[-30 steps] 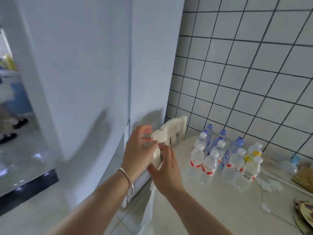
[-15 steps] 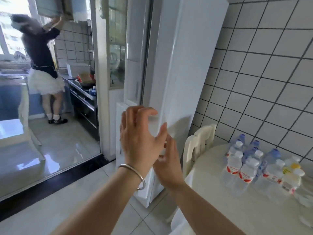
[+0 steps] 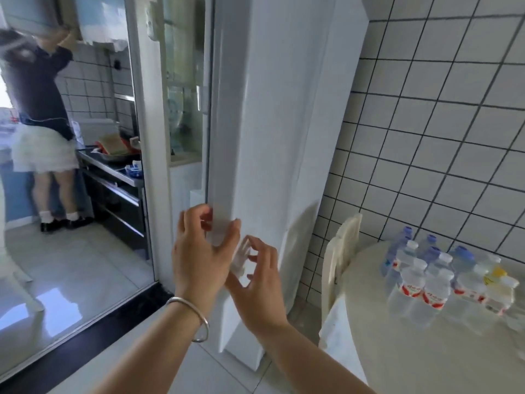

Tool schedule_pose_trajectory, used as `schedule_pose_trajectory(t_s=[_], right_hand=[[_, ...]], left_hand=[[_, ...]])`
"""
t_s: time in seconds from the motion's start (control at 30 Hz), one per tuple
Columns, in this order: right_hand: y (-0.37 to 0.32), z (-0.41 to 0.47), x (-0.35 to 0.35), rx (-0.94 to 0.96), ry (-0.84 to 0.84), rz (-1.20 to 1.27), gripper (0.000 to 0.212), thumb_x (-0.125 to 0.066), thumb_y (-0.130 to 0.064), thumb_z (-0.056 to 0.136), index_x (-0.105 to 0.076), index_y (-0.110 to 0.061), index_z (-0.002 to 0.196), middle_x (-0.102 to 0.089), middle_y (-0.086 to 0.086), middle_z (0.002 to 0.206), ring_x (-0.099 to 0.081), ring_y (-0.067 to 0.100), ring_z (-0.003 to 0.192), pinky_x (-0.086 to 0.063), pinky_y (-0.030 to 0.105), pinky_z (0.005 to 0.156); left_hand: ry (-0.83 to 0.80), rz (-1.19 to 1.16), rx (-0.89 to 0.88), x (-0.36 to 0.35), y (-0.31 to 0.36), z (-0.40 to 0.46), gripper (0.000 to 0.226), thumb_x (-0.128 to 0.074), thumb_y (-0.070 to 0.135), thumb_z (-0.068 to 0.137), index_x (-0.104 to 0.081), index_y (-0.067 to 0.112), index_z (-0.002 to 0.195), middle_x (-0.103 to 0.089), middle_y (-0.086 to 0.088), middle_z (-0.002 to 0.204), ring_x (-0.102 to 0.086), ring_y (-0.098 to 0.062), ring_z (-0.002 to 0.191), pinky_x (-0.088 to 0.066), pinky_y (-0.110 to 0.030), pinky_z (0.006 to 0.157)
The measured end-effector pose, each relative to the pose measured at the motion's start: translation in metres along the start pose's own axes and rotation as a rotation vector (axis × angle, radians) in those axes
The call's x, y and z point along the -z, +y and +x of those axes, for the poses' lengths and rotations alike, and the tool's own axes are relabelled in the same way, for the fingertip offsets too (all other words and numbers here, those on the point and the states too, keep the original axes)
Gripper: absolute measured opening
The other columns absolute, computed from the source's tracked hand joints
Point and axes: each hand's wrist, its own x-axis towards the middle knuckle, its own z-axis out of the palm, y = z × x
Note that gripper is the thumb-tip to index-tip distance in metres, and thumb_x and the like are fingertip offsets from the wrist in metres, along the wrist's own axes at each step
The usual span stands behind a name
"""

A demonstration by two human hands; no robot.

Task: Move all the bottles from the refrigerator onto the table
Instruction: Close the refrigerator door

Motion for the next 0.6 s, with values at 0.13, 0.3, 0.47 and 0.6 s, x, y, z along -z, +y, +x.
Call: schedule_pose_trajectory(t_s=[0.13, 0.3, 0.47, 0.6], right_hand=[[-0.007, 0.031, -0.047, 0.047, -0.021, -0.051, 0.062, -0.067, -0.039, 0.08, -0.035, -0.031, 0.133, -0.033, -0.023, 0.119, -0.043, -0.001, 0.111, -0.036, 0.003, 0.083], [-0.01, 0.087, -0.115, 0.211, 0.01, -0.199, 0.061, -0.068, -0.038, 0.077, -0.038, -0.027, 0.13, -0.045, -0.007, 0.126, -0.046, 0.011, 0.113, -0.041, 0.012, 0.087], [-0.004, 0.156, -0.183, 0.398, 0.125, -0.349, 0.061, -0.07, -0.037, 0.071, -0.042, -0.024, 0.124, -0.056, 0.001, 0.122, -0.05, 0.018, 0.107, -0.046, 0.025, 0.086], [0.007, 0.218, -0.226, 0.515, 0.184, -0.507, 0.06, -0.072, -0.035, 0.067, -0.05, -0.021, 0.12, -0.06, 0.004, 0.118, -0.053, 0.022, 0.1, -0.049, 0.031, 0.082]], left_hand=[[0.046, -0.049, 0.069, 0.017, -0.046, 0.037, 0.051, -0.059, 0.048, 0.081, -0.051, 0.009, 0.112, -0.047, 0.002, 0.104, -0.053, -0.018, 0.086, -0.047, -0.034, 0.073], [0.081, -0.087, 0.137, 0.026, -0.113, 0.101, 0.045, -0.056, 0.042, 0.088, -0.049, 0.009, 0.118, -0.05, -0.008, 0.114, -0.057, -0.023, 0.094, -0.043, -0.022, 0.072], [0.099, -0.162, 0.202, 0.026, -0.178, 0.174, 0.062, -0.047, 0.066, 0.07, -0.053, 0.021, 0.113, -0.058, -0.01, 0.113, -0.06, -0.023, 0.096, -0.05, -0.04, 0.084], [0.027, -0.261, 0.276, 0.019, -0.223, 0.235, 0.055, -0.054, 0.066, 0.066, -0.054, 0.029, 0.106, -0.061, -0.009, 0.11, -0.06, -0.02, 0.094, -0.05, -0.04, 0.086]])
